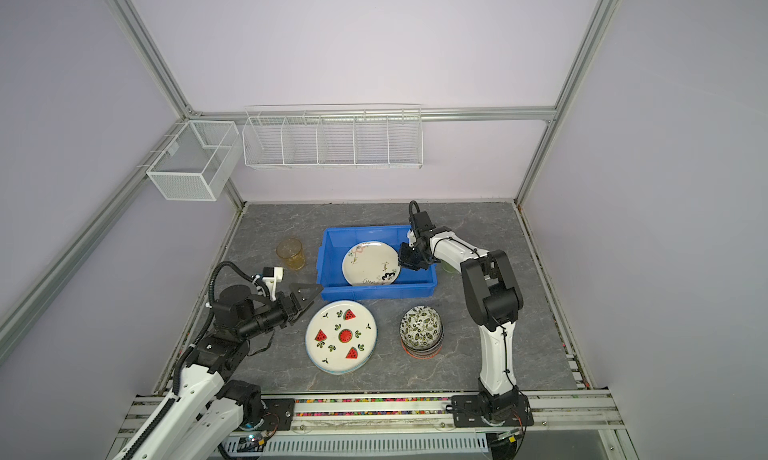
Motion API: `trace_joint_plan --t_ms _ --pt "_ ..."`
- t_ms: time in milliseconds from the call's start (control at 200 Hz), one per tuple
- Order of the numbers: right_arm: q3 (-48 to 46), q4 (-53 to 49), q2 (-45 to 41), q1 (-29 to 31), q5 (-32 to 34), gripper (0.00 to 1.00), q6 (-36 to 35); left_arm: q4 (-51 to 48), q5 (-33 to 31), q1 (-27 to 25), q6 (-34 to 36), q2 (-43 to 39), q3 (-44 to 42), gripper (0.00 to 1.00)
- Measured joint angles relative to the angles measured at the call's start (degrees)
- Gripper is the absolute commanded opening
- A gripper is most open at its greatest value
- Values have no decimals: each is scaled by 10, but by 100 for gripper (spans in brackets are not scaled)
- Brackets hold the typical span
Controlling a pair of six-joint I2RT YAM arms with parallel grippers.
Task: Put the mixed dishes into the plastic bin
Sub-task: 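Open the right gripper to release the flower plate in the bin, then move the right gripper to the watermelon plate rim nearest the robot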
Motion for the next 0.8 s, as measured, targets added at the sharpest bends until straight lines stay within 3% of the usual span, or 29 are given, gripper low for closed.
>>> trace_joint_plan --t_ms 120,245,530,545,570,615,690,800 --pt "7 -12 0 3 16 21 -9 -6 -2 0 3 0 0 99" --pt "10 -20 -5 8 25 29 -17 -56 -20 0 32 0 12 99" --pt "25 -46 -66 33 49 63 -43 -234 -101 0 122 6 117 99" --pt "26 -48 -72 35 51 65 -43 -247 -109 0 127 8 124 99" --pt "28 -50 -80 37 52 83 -43 -262 -116 0 130 12 132 99" --pt "30 -55 -99 43 56 99 -47 -289 -131 0 137 20 144 99" --pt "34 -64 -129 54 62 88 -53 -332 -152 0 144 31 156 99" --pt "35 -82 -166 78 68 88 -63 -388 -176 0 147 38 158 99"
